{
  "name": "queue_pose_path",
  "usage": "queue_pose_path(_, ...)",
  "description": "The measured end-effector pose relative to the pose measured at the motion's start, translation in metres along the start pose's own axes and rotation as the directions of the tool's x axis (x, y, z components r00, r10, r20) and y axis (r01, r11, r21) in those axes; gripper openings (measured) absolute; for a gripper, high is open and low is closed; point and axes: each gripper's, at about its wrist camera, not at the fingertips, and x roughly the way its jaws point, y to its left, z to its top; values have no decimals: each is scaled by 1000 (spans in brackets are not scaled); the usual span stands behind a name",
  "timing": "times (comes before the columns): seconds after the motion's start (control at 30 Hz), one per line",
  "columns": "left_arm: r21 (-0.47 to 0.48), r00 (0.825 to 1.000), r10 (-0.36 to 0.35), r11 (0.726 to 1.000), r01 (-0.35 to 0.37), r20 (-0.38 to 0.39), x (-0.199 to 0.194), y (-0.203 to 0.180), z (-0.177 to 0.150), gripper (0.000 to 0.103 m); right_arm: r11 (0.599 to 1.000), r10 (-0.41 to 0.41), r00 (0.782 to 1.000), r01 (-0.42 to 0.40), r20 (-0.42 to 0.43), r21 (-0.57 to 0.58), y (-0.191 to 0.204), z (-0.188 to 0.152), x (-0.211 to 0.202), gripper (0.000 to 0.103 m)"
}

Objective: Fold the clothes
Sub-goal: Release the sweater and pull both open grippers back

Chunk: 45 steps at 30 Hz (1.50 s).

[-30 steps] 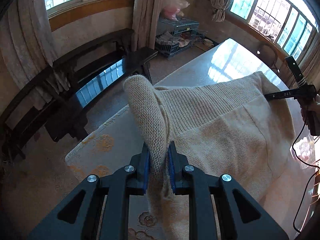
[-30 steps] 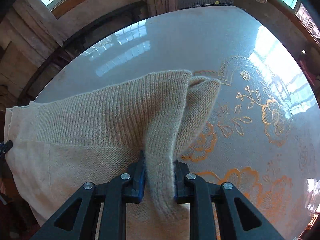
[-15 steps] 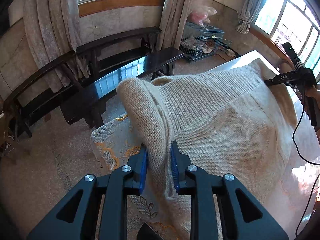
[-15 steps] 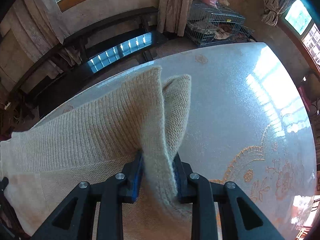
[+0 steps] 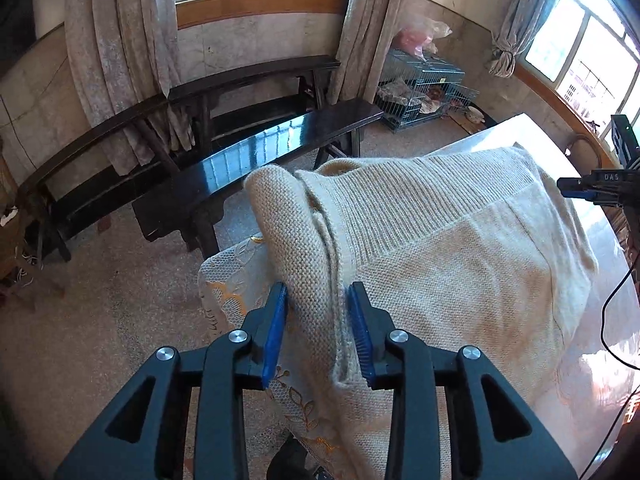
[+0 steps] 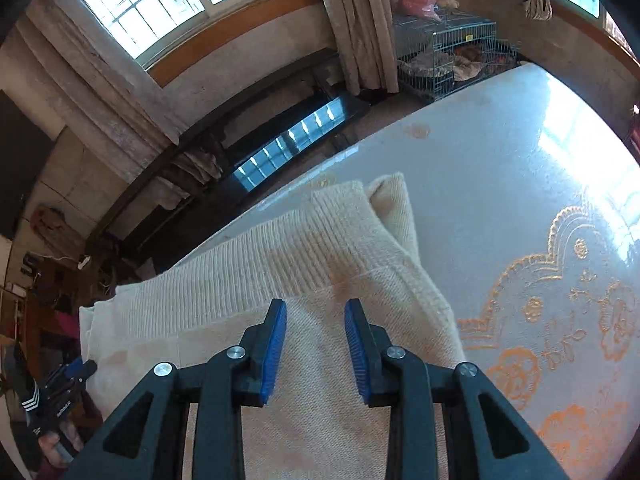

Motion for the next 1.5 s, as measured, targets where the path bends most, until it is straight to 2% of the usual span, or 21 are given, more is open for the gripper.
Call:
queue_pose_path(0.07,-21,1000,-5,1000,5,-2,-2,3,-2,39,997,-83,995,82,-55,-16,-2,-9,15,30)
queue_pose_path(0.13,-41,1000,-5,999,5,3,-6,7,-4,42,994,-103,991,105,-85,18,-9,-13,27,30)
queue_pose_path(0.3,-87,996,41,996,-34,79,-22,24,-7,43,995,-95,995,96,30,-19,3,-19,-8,30)
queue_pose_path(0.4,-76,971,111,992,-97,210,-48,17,-15,43,995,-69,991,76,118,-59,17,-33,-38,30)
queue_pose_path(0.5,-68,929,153,988,-138,338,-74,-5,-24,43,983,-93,972,124,216,-138,42,-61,-67,32)
queue_pose_path(0.57,-68,890,162,987,-147,427,-89,-24,-29,48,962,-127,947,190,295,-196,65,-83,-84,32)
queue_pose_path(0.6,-62,873,153,988,-140,464,-96,-33,-32,59,946,-141,926,231,350,-229,78,-96,-94,32)
queue_pose_path(0.67,-47,846,127,992,-121,517,-108,-50,-38,73,911,-141,873,298,467,-283,103,-123,-110,35)
queue_pose_path(0.73,-23,826,109,993,-115,553,-119,-65,-41,78,883,-118,813,348,569,-314,122,-148,-125,46)
queue_pose_path(0.8,-6,811,112,991,-132,574,-128,-79,-41,81,879,-60,787,334,614,-341,132,-165,-131,63)
queue_pose_path(0.83,-9,808,109,992,-127,579,-132,-83,-39,81,889,-35,787,307,617,-341,133,-169,-133,85)
queue_pose_path(0.87,-12,805,105,993,-122,584,-137,-86,-37,81,901,-4,789,270,614,-341,134,-173,-136,95)
queue_pose_path(0.9,-15,802,102,993,-116,589,-141,-89,-36,83,912,31,792,228,610,-342,134,-177,-139,95)
queue_pose_path(1.0,-31,749,97,994,-102,655,-159,-92,-40,83,929,209,799,18,563,-370,130,-183,-149,95)
queue_pose_path(1.1,-58,672,146,987,-151,726,-173,-94,-45,84,927,210,793,25,572,-375,134,-183,-150,95)
queue_pose_path(1.13,-77,651,179,980,-182,738,-176,-95,-44,85,927,188,800,46,569,-371,135,-181,-148,95)
queue_pose_path(1.2,-114,624,229,969,-219,747,-179,-96,-40,101,928,141,815,88,562,-362,137,-177,-141,95)
queue_pose_path(1.23,-138,616,247,966,-220,748,-180,-95,-39,103,928,116,820,111,560,-356,137,-175,-138,95)
queue_pose_path(1.3,-182,585,299,951,-251,754,-181,-94,-41,103,929,58,828,160,558,-334,137,-169,-130,95)
queue_pose_path(1.4,-181,556,343,928,-327,757,-177,-100,-42,103,922,-12,831,225,557,-316,133,-164,-112,95)
queue_pose_path(1.5,-168,573,331,933,-319,750,-171,-102,-44,103,898,-143,832,336,536,-283,128,-158,-89,94)
